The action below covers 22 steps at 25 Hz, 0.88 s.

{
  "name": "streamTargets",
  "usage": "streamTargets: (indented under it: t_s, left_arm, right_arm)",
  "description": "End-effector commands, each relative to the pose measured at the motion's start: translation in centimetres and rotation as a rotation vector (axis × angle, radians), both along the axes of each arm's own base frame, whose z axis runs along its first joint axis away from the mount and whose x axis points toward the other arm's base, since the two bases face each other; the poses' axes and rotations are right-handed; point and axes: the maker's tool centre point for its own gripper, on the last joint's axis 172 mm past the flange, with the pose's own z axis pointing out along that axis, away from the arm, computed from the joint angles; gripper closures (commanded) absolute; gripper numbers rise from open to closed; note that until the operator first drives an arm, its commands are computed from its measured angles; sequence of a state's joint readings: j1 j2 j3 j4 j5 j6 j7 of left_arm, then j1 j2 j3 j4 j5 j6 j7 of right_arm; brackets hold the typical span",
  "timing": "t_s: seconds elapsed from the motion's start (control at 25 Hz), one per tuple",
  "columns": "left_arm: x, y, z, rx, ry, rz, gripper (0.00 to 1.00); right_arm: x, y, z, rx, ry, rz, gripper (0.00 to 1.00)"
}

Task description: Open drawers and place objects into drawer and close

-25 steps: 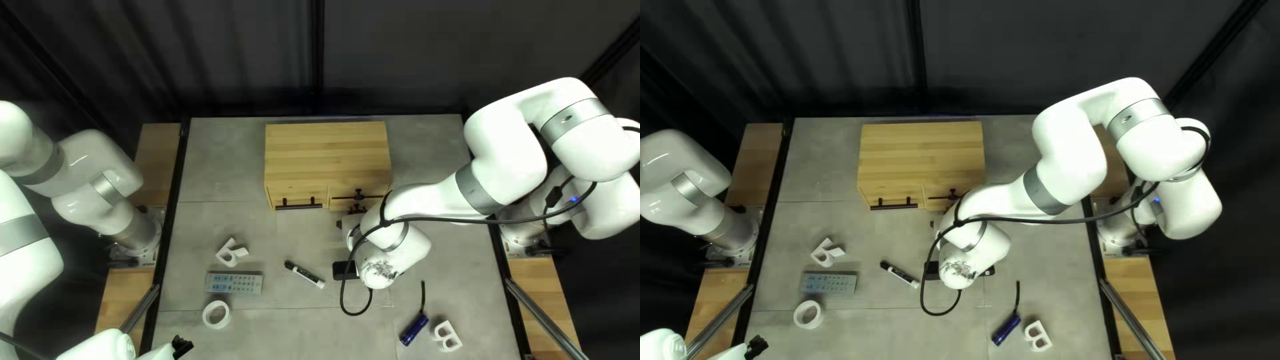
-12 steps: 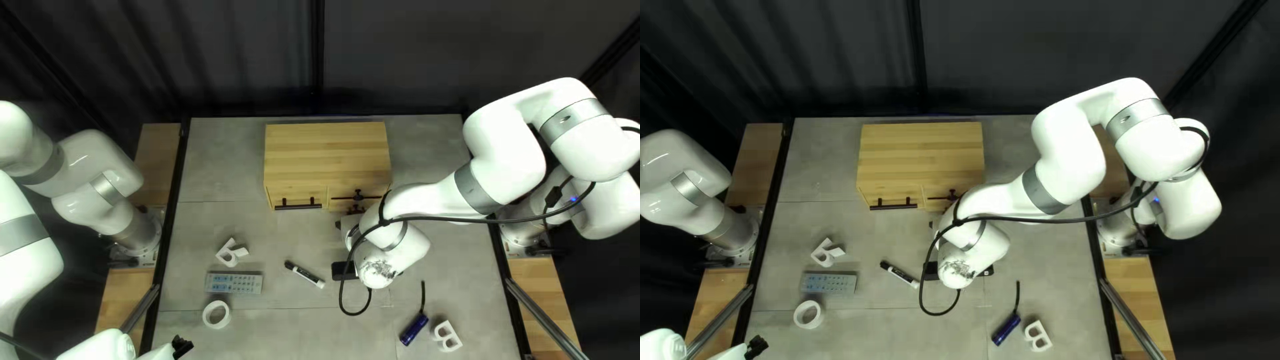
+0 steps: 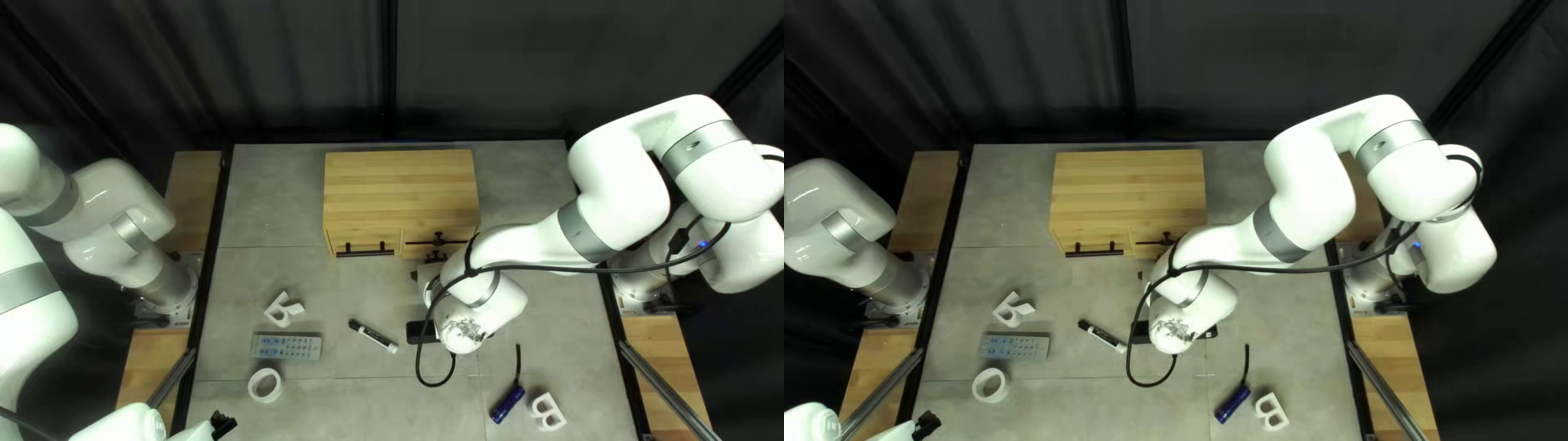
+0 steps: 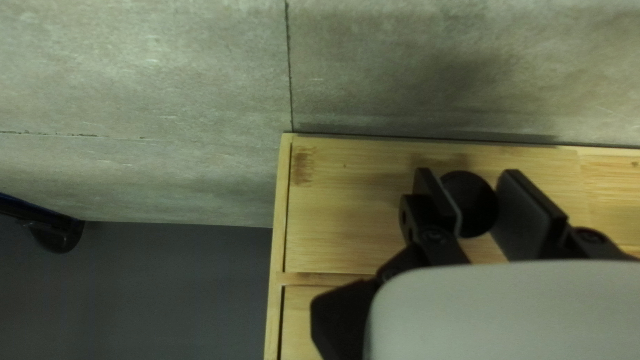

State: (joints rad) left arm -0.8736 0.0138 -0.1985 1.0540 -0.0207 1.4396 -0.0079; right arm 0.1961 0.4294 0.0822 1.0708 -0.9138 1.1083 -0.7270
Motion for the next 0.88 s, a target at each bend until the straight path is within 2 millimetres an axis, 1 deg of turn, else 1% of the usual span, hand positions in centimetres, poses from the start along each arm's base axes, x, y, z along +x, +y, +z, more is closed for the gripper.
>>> streamTargets:
  t_s: [0.04, 0.44, 0.88]
  left_arm:
    - [0.0, 0.0, 0.0, 0.000, 0.000, 0.000, 0.00]
    - [0.0, 0.0, 0.0, 0.000, 0.000, 0.000, 0.00]
    - [0.0, 0.0, 0.0, 0.000, 0.000, 0.000, 0.00]
  right_arm:
    - [0.0, 0.2, -0.1, 0.001, 0.001, 0.002, 0.98]
    - [-0.1, 0.5, -0.2, 0.002, 0.002, 0.004, 0.98]
    - [0.0, 1.6, 0.1, -0.002, 0.005, 0.011, 0.98]
